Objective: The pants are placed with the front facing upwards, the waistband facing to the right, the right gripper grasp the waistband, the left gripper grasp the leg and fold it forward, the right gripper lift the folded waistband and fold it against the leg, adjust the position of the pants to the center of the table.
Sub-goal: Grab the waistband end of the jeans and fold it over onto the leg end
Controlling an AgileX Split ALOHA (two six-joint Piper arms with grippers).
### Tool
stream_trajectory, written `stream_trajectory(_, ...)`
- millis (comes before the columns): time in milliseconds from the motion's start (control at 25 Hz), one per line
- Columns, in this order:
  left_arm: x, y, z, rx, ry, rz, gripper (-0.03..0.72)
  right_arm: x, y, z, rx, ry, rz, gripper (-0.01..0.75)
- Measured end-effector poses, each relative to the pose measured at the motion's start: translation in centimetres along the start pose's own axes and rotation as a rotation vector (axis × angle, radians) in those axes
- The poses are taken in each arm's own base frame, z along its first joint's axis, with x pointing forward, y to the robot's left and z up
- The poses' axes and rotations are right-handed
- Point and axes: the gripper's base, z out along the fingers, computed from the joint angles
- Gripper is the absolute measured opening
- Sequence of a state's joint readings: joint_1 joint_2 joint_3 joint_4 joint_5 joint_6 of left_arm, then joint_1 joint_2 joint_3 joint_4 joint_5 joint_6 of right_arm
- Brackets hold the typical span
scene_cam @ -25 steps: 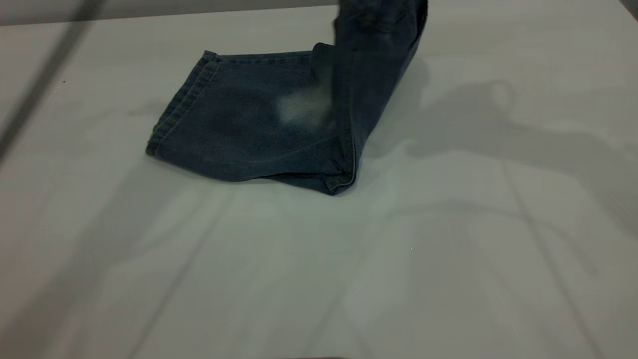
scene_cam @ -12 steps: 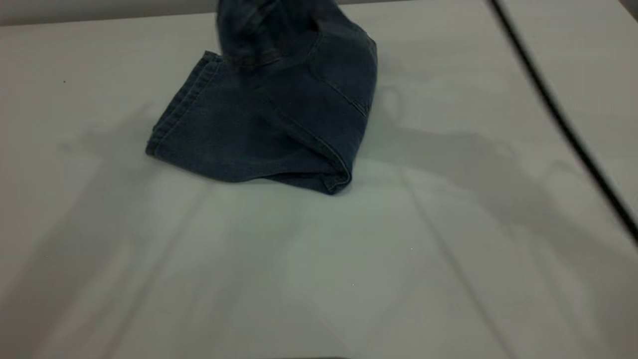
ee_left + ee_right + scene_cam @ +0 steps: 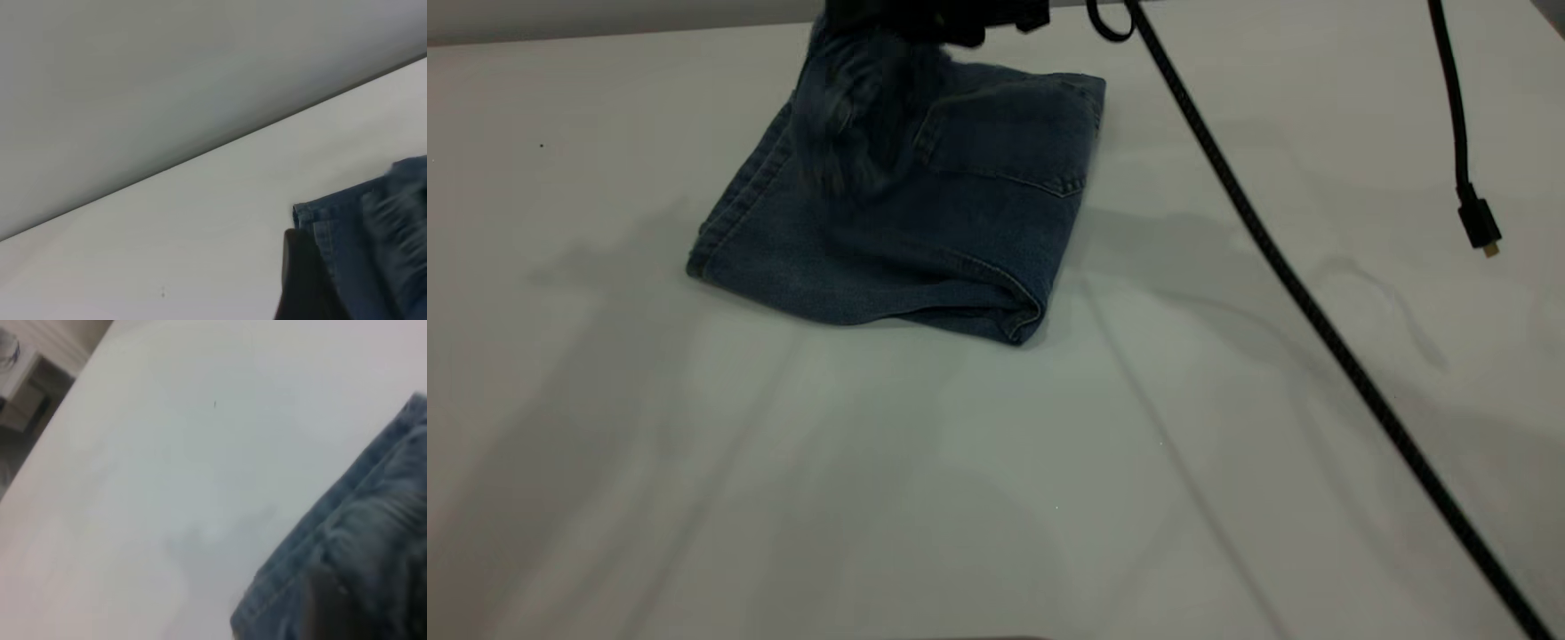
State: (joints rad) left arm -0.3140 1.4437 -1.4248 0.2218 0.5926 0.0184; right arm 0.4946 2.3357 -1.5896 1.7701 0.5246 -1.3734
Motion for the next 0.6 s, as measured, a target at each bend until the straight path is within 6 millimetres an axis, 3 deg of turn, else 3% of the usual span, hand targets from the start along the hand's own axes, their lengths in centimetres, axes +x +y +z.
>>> stream_trajectory(200, 0.1, 0.0, 0.0, 0.005, 0.007, -0.007, 0.388, 0.7, 1.7, 0.7, -0.042, 0.053, -0.007, 0.521)
stream_trajectory(280, 0.1, -0.1, 0.0, 0.006, 0.013, -0.009, 0.388, 0.5, 2.9, 0.9, -0.076, 0.092, -0.021, 0.584)
stream_trajectory(440, 0.1, -0.1, 0.0, 0.007, 0.016, -0.009, 0.388, -0.2, 6.5, 1.5, -0.072, 0.236, -0.135, 0.582)
stream_trajectory(600, 0.2, -0.1, 0.0, 0.007, 0.019, -0.010, 0.388, -0.9, 9.5, 1.8, 0.091, 0.360, -0.125, 0.541)
